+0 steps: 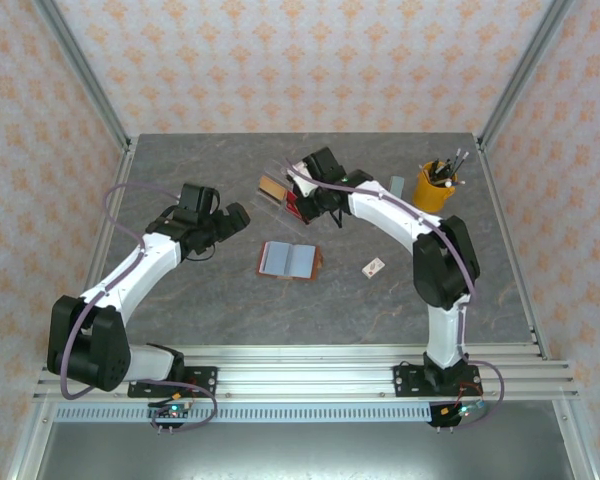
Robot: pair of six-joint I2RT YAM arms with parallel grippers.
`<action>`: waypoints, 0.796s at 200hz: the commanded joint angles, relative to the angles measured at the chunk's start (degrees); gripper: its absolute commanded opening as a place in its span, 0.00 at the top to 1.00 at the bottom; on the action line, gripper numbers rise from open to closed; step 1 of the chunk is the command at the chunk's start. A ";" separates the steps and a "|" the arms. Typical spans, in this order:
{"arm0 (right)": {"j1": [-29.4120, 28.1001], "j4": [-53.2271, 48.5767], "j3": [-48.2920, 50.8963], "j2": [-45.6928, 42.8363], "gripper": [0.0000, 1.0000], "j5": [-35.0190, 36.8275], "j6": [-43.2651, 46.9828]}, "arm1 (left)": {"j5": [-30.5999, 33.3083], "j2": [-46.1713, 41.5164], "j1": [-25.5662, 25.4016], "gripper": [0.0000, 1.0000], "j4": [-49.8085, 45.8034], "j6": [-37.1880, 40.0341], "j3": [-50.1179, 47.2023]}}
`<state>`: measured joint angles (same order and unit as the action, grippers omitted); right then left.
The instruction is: Take the credit cards out of the card holder
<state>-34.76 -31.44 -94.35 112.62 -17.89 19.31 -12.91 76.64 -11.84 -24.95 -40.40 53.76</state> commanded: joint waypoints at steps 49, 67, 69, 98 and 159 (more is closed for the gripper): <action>0.98 -5.33 -7.82 6.09 1.00 5.93 8.35 | -1.45 0.24 1.12 0.00 -2.65 1.80 0.73; 1.43 -5.28 -8.16 6.51 1.00 4.27 8.41 | -2.62 0.94 1.13 0.00 -2.54 1.98 0.71; 1.38 -5.34 -8.21 6.55 1.00 4.07 8.45 | -2.77 1.03 1.18 0.00 -2.47 1.99 0.71; 1.80 -6.62 -9.40 8.23 1.00 2.85 9.93 | -6.14 2.67 1.11 0.00 -0.16 1.84 0.47; 2.15 -6.92 -12.20 11.11 1.00 2.51 11.10 | -9.28 5.37 1.12 0.00 2.61 0.68 -0.74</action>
<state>-32.97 -36.73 -104.25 122.10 -15.44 29.12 -20.58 80.90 -11.09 -24.10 -39.53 53.74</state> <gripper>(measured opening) 0.044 0.995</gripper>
